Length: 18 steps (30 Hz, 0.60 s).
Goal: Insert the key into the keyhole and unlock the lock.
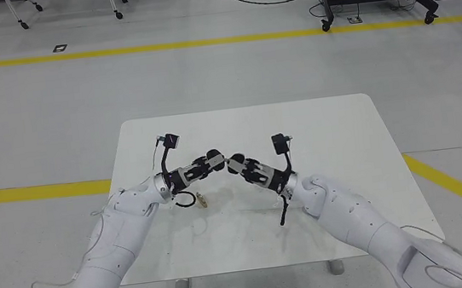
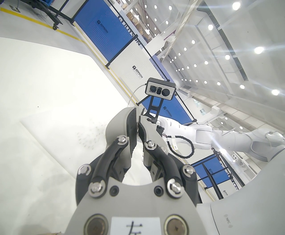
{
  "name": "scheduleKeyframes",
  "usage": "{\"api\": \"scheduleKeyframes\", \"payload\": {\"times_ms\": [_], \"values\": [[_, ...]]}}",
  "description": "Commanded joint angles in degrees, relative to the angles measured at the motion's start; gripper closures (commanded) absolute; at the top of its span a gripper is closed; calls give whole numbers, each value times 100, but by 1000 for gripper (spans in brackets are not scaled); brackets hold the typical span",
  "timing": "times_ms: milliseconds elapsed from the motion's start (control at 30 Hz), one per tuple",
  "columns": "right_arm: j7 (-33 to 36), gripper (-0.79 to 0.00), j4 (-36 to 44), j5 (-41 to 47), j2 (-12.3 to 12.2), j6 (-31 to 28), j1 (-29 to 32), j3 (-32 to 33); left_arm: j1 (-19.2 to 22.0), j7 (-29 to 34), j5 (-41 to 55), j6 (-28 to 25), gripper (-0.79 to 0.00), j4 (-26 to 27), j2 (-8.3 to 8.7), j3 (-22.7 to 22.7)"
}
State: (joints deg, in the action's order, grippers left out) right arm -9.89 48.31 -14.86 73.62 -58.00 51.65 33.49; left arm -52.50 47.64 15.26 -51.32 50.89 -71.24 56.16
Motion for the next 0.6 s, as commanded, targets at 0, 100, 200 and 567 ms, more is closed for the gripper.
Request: {"api": "scheduleKeyframes", "payload": {"times_ms": [0, 100, 200, 567], "values": [[55, 0, -2, 33, -3, 0, -9, -9, 3, 1, -8, 12, 0, -4, -3, -16], [111, 0, 6, 81, -10, 0, -14, -10, 0, -7, 21, 36, -379, -9, -10, -38], [141, 0, 31, 96, -28, 0, -19, 10, 11, 36, 76, 48, -785, -21, -12, -48], [-289, 0, 180, -180, -302, 0, 83, 478, 6, 82, 588, 61, -785, -117, 51, 202]]}}
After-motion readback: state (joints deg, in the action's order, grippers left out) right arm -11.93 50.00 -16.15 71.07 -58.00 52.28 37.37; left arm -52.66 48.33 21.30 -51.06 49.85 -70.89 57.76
